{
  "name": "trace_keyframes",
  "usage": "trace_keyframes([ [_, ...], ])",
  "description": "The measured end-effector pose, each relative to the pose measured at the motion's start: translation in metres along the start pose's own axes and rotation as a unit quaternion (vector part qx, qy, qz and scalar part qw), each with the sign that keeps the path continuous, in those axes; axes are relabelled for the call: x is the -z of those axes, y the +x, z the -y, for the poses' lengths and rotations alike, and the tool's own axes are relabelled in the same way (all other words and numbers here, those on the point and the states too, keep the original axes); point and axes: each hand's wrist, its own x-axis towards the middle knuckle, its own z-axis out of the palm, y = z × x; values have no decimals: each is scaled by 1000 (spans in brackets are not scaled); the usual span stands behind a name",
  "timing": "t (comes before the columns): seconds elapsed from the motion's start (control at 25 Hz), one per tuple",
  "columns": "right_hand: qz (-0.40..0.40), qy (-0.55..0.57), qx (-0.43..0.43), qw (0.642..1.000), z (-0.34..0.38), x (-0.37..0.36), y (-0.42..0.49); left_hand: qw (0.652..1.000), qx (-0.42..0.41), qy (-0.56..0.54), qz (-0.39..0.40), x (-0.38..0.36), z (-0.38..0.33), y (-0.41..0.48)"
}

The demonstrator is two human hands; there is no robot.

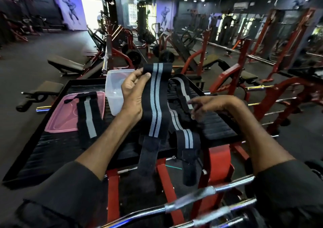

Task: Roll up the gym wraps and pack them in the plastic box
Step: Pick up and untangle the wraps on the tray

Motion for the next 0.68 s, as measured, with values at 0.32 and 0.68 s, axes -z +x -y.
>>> trace_keyframes([
  [0.32,100,237,207,944,38,-13,1,997,-6,-10,-73,-50,-2,9],
  [0.68,180,267,276,906,-5,22,-37,989,148,20,-18,-83,11,10],
])
